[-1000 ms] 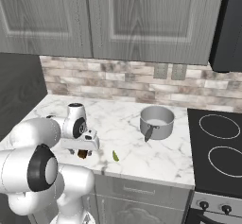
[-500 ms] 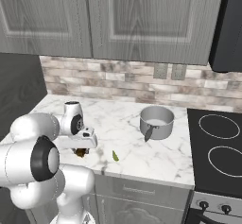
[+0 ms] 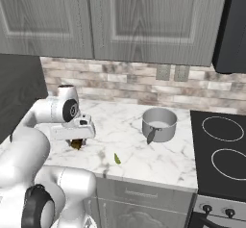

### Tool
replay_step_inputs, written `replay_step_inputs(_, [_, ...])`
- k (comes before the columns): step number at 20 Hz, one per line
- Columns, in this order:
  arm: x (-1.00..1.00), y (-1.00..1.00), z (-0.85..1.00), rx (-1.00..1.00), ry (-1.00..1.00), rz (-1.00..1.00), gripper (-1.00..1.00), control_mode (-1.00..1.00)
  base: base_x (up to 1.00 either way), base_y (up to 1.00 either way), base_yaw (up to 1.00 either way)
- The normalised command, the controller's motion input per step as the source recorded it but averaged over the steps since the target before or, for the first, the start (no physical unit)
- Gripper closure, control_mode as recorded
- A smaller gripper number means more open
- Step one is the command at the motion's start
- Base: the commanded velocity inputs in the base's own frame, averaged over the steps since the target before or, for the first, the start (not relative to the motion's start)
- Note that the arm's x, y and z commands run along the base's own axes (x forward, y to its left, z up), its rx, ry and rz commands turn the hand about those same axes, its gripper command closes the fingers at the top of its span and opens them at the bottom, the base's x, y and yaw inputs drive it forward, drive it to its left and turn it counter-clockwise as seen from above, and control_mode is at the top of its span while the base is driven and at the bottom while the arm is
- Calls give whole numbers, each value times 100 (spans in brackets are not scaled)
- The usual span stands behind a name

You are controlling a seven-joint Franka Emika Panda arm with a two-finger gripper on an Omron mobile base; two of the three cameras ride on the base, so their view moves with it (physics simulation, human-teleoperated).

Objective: Place the lemon wedge and sweet potato inside the fridge drawer. Close the drawer after placing the vegetables.

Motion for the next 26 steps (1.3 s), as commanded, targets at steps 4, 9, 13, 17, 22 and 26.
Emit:
replay_step_inputs(4, [-84, -10, 100, 8, -15, 11, 100, -100, 0, 0, 0])
replay_step_inputs(9, [-63, 0, 100, 4, -18, 13, 100, -100, 0, 0, 0])
replay_step_inputs(13, [-35, 1, 94, 1, -21, 12, 100, -100, 0, 0, 0])
replay_step_inputs(17, [-16, -6, 15, 0, -6, 0, 100, -100, 0, 0, 0])
replay_step_inputs(22, [0, 0, 0, 0, 0, 0, 100, -100, 0, 0, 0])
replay_step_inputs(26, [-8, -3, 5, 0, 0, 0, 100, 100, -13, -3, 5])
